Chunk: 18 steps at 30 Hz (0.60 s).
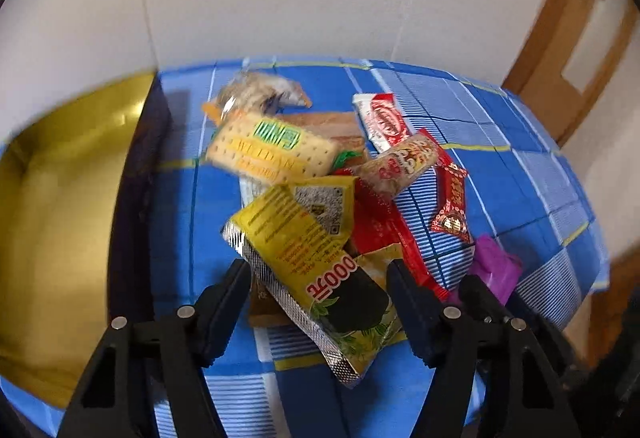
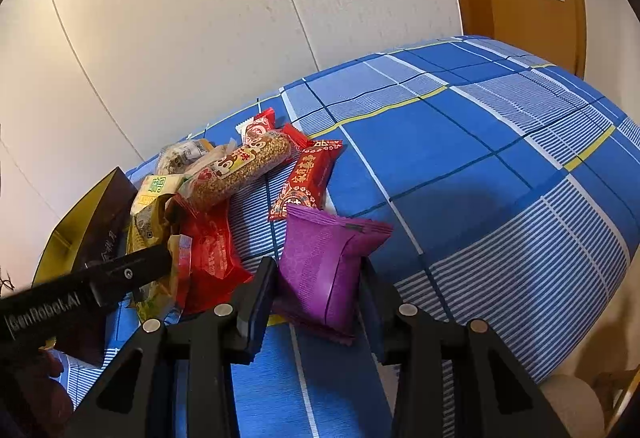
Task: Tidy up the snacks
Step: 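Grasp the yellow-green chip bag with the left tool while the right tool grasps the purple pouch, then drop the chip bag into the gold tray with the left tool while the right tool holds the purple pouch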
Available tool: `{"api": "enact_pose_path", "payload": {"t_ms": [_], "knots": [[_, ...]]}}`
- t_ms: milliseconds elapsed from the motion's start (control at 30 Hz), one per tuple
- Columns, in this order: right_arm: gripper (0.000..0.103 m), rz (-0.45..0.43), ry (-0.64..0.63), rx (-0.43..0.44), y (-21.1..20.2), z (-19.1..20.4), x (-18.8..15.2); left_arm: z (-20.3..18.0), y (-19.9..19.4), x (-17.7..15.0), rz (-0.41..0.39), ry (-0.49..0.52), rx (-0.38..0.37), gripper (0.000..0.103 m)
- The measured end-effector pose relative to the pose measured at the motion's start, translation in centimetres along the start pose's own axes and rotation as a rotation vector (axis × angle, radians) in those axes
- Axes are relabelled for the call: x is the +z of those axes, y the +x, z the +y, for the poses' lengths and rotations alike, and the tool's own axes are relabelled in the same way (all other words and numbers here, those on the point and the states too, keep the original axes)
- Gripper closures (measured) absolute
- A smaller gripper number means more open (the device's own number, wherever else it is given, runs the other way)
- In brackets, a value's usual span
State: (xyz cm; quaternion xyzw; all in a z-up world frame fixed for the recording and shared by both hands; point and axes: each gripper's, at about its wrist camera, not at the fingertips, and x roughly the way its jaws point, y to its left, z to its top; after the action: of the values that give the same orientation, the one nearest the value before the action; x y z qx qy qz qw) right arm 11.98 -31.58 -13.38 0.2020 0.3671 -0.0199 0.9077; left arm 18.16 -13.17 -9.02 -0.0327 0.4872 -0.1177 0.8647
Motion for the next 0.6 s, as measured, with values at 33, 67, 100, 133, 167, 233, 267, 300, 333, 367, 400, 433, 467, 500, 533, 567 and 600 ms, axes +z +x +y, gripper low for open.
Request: {"api": "enact_pose_path", "payload": {"t_ms": [33, 67, 100, 133, 167, 233, 267, 300, 333, 367, 400, 433, 467, 500, 533, 567, 600], "knots": [[0.063, 0.000, 0.000, 0.000, 0.0, 0.0, 0.0, 0.4, 0.2, 0.0, 0.013, -0.032, -0.025, 0.034], [0.063, -0.001, -0.002, 0.000, 0.0, 0.1, 0.0, 0.7, 0.3, 0.1, 0.017, -0.050, -0.050, 0.039], [0.063, -0.001, -0.004, -0.001, -0.1, 0.1, -0.1, 0.8, 0.3, 0.0, 0.015, -0.053, -0.063, 0.045], [0.063, -0.002, -0.004, -0.001, -0.1, 0.1, -0.1, 0.7, 0.2, 0.0, 0.009, -0.045, -0.072, 0.055], [0.063, -0.002, -0.005, -0.002, -0.1, 0.2, -0.1, 0.5, 0.1, -0.1, 0.003, -0.028, -0.084, 0.061], [0.063, -0.003, -0.006, -0.002, -0.1, 0.2, -0.1, 0.0, -0.2, -0.3, -0.012, 0.010, -0.078, 0.067], [0.063, -0.003, -0.005, -0.001, -0.1, 0.1, -0.1, -0.1, -0.3, -0.4, -0.016, 0.016, -0.081, 0.068], [0.063, -0.003, -0.005, 0.000, -0.1, 0.1, -0.1, 0.0, -0.3, -0.5, -0.017, 0.017, -0.087, 0.071], [0.063, -0.004, -0.005, 0.000, -0.2, 0.1, -0.1, 0.2, -0.4, -0.6, -0.017, 0.013, -0.096, 0.074], [0.063, -0.004, -0.005, -0.001, -0.2, 0.1, -0.1, 0.3, -0.4, -0.7, -0.016, 0.011, -0.102, 0.075], [0.063, -0.005, -0.006, -0.001, -0.2, 0.1, -0.1, 0.5, -0.6, -0.8, -0.017, 0.009, -0.105, 0.077], [0.063, -0.005, -0.007, -0.002, -0.2, 0.2, -0.1, 0.7, -0.9, -1.0, -0.023, 0.008, -0.105, 0.079], [0.063, -0.006, -0.007, -0.003, -0.2, 0.2, -0.1, 0.9, -1.2, -1.2, -0.030, 0.009, -0.108, 0.080], [0.063, -0.006, -0.008, -0.003, -0.2, 0.2, -0.1, 1.0, -1.6, -1.3, -0.039, 0.015, -0.115, 0.081], [0.063, -0.008, -0.009, -0.003, -0.2, 0.2, -0.1, 1.1, -1.9, -1.4, -0.048, 0.017, -0.117, 0.082], [0.063, -0.009, -0.009, -0.002, -0.2, 0.2, -0.2, 1.3, -2.2, -1.5, -0.058, 0.017, -0.118, 0.082], [0.063, -0.009, -0.008, -0.001, -0.2, 0.2, -0.2, 1.5, -2.5, -1.6, -0.065, 0.013, -0.122, 0.082]]}}
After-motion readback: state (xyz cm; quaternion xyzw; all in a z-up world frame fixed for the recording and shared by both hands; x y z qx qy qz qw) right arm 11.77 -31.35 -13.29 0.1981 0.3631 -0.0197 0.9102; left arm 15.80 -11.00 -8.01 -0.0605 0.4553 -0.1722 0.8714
